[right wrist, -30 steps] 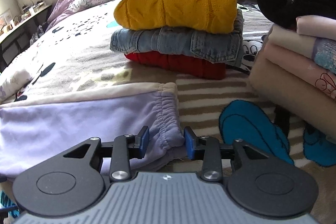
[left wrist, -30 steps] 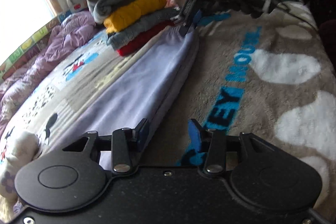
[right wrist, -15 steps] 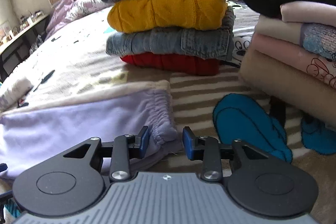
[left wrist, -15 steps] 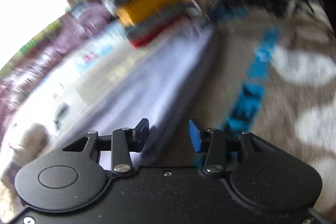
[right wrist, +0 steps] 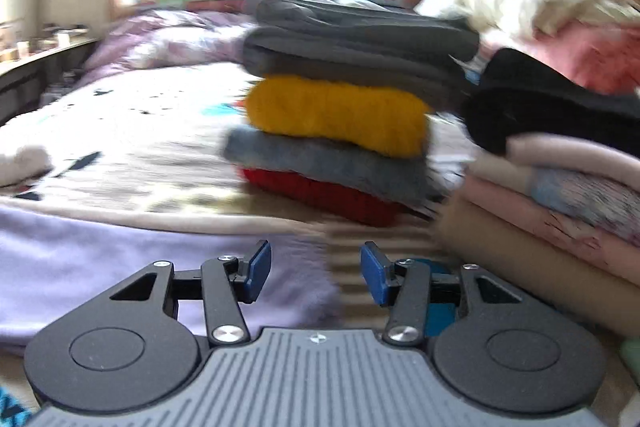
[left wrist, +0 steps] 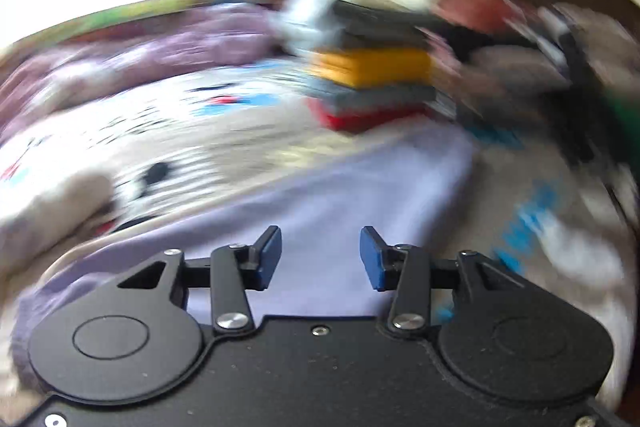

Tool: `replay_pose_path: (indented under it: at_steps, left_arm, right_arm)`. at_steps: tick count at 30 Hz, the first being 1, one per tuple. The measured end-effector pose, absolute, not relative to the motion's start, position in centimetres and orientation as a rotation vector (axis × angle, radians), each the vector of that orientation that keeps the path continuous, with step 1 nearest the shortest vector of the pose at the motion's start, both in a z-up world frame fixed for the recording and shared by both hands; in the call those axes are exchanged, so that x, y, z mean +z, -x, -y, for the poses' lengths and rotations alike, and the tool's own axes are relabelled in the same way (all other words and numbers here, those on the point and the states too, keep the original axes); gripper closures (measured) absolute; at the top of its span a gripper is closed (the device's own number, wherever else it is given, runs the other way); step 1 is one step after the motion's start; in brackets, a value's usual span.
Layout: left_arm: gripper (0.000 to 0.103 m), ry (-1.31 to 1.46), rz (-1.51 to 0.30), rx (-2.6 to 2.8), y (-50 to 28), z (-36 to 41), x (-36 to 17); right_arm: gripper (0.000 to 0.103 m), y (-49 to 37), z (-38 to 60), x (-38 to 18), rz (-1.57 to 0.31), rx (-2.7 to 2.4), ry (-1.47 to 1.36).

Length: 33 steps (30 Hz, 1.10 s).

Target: Fold clothes

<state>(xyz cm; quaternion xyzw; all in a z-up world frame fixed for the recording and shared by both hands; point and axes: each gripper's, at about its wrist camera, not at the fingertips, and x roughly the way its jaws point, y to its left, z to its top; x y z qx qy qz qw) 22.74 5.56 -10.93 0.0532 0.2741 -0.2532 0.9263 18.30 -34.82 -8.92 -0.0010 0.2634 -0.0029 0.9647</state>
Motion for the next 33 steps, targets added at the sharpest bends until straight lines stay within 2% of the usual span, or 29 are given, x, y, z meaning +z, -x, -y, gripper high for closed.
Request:
replay_pose_path:
  at_steps: [2, 4, 5, 10, 13, 14, 15, 16, 18, 19, 22, 24, 26, 28, 33]
  left_arm:
    - [0.055, 0.010, -0.588, -0.405, -24.2, -7.9, -10.9]
    - [0.057, 0.062, -0.701, -0.277, -25.7, -10.5, -12.4]
    - [0.066, 0.087, -0.728, -0.247, -26.0, -11.8, -12.9]
    - [0.058, 0.193, -0.515, -0.336, -25.1, -14.2, -9.9]
    - [0.053, 0.217, -0.586, -0.297, -27.3, -14.7, -11.4]
    - [0.064, 0.234, -0.649, -0.212, -28.2, -15.7, -12.7]
    - [0.069, 0.287, -0.674, -0.170, -28.9, -17.0, -13.6]
    - [0.069, 0.367, -0.671, -0.177, -29.2, -18.3, -13.9]
    - [0.062, 0.471, -0.620, -0.212, -28.7, -19.7, -13.2]
    - [0.053, 0.502, -0.592, -0.231, -28.4, -20.1, -12.8]
    - [0.052, 0.561, -0.527, -0.271, -27.7, -20.8, -12.0]
    - [0.051, 0.590, -0.490, -0.271, -27.1, -21.3, -11.6]
    - [0.045, 0.631, -0.462, -0.287, -26.4, -21.9, -11.3]
    - [0.044, 0.656, -0.451, -0.290, -25.7, -22.3, -10.8]
    - [0.042, 0.691, -0.450, -0.319, -24.5, -22.3, -10.8]
  right_arm:
    - [0.053, -18.7, 33.5, -9.5, -0.568, 0.030, 0.013]
    - [0.053, -19.6, 32.7, -11.2, -0.664, 0.055, 0.021]
    - [0.053, -20.0, 32.3, -12.0, -0.711, 0.068, 0.026]
    - [0.051, -19.4, 31.5, -13.3, -0.707, 0.074, -0.005]
    - [0.050, -19.4, 31.2, -13.8, -0.704, 0.063, -0.009]
    - [0.050, -19.5, 31.2, -13.8, -0.706, 0.058, -0.015]
    - [0.050, -19.4, 31.2, -13.6, -0.705, 0.051, -0.024]
    - [0.050, -19.3, 31.3, -13.4, -0.703, 0.044, -0.034]
    - [0.050, -18.9, 31.6, -12.9, -0.679, 0.029, -0.069]
    - [0.050, -18.5, 32.1, -12.5, -0.656, 0.018, -0.103]
    - [0.050, -17.2, 34.4, -12.0, -0.602, -0.043, -0.272]
    - [0.050, -16.7, 36.7, -12.5, -0.589, -0.088, -0.459]
    - [0.049, -16.4, 38.9, -14.0, -0.600, -0.104, -0.687]
    - [0.047, -16.1, 41.0, -15.4, -0.607, -0.115, -0.908]
    - [0.043, -16.6, 42.1, -17.2, -0.623, -0.081, -1.113]
